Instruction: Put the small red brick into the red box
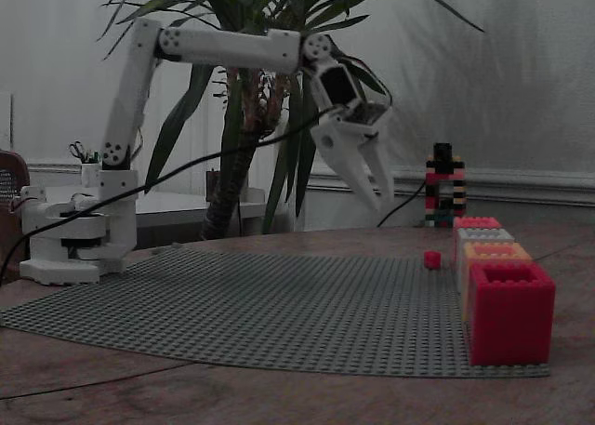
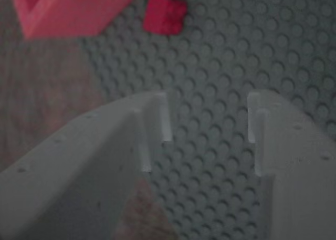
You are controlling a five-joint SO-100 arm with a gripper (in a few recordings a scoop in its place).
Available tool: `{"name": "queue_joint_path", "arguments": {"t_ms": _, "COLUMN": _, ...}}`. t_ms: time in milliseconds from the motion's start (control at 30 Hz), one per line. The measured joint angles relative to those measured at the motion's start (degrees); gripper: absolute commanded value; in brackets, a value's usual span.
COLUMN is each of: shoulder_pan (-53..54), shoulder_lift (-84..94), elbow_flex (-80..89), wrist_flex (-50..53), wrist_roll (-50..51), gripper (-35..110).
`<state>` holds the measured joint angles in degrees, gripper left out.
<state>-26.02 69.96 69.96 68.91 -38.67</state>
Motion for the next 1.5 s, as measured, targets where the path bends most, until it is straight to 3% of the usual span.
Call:
{"name": "queue_joint_path", "arguments": {"t_ms": 567, "shoulder_pan": -1.1, "shoulder_lift": -17.8, "elbow_flex": -21.1, "wrist_flex": 7.7, "wrist_roll": 12.3, "gripper": 16}}
{"name": "queue_joint_path", "arguments": {"t_ms": 1500, "shoulder_pan": -1.9, "shoulder_lift": -35.2, "elbow_flex": -41.6, "wrist_flex": 8.6, "wrist_roll": 18.2, "gripper": 17}}
